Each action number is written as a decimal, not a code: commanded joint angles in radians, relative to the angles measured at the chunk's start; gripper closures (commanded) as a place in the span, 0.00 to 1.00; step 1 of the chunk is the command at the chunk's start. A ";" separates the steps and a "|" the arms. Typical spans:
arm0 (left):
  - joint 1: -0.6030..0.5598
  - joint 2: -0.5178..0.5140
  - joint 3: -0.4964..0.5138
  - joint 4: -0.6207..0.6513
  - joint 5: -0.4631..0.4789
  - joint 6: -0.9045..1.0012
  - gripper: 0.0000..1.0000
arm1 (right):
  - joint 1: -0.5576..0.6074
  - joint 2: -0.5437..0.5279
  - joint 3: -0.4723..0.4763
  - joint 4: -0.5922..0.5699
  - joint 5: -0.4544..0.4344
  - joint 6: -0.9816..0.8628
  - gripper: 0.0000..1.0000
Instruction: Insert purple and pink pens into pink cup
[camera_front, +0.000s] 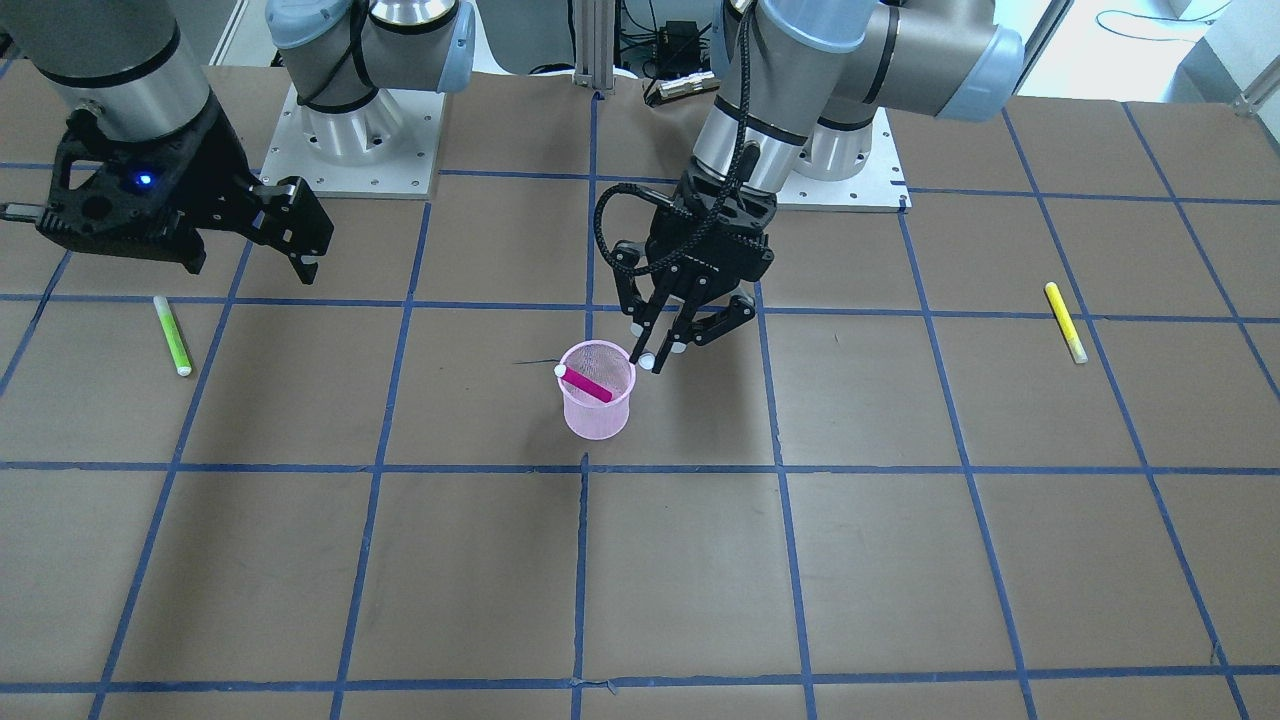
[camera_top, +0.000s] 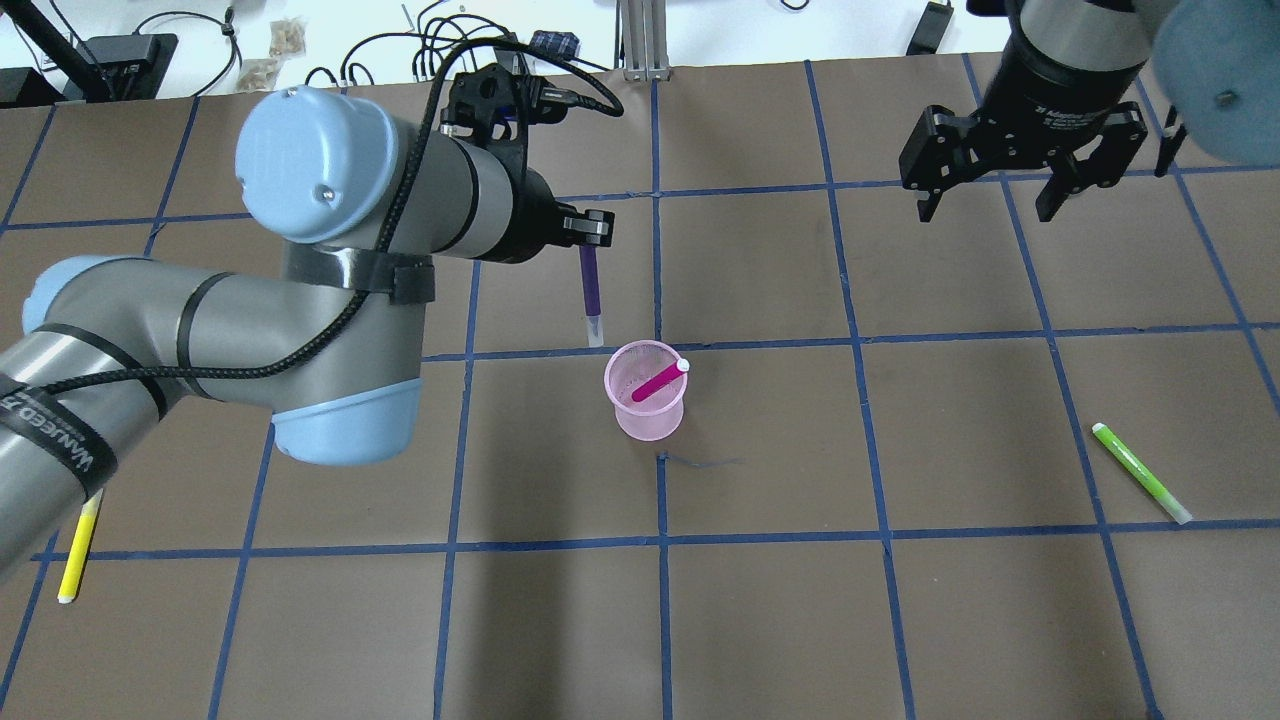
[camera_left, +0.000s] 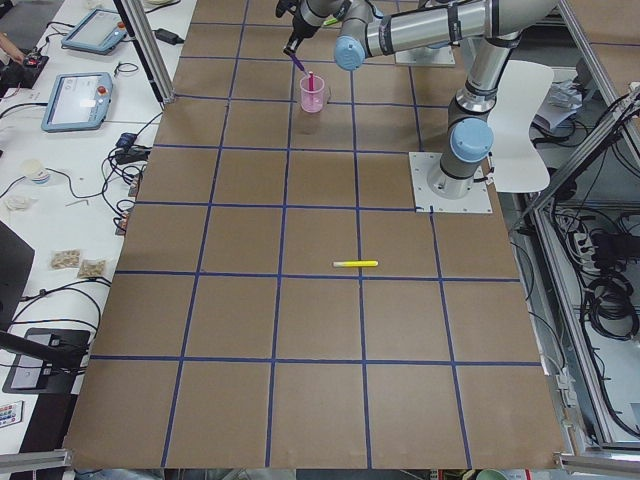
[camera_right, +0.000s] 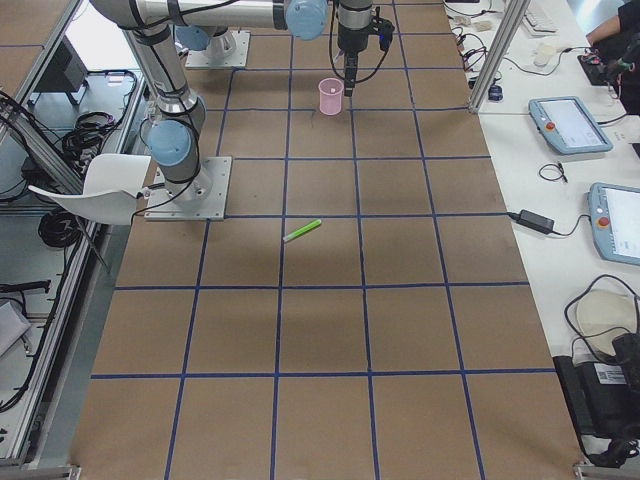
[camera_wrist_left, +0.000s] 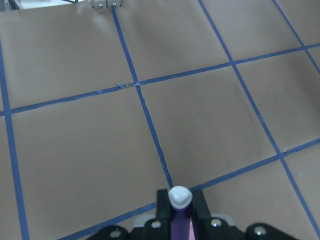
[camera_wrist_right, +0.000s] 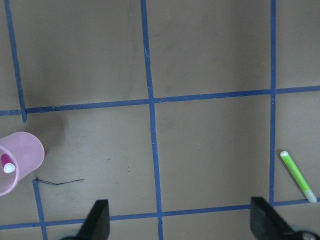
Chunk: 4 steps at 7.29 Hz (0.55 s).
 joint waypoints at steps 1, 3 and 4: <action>-0.071 -0.037 -0.022 0.053 0.081 -0.048 1.00 | -0.003 -0.029 0.002 0.008 0.000 0.011 0.00; -0.093 -0.075 -0.028 0.053 0.072 -0.049 1.00 | 0.002 -0.043 0.017 0.009 0.007 0.019 0.00; -0.108 -0.080 -0.028 0.055 0.074 -0.049 1.00 | 0.003 -0.063 0.035 0.009 0.014 0.019 0.00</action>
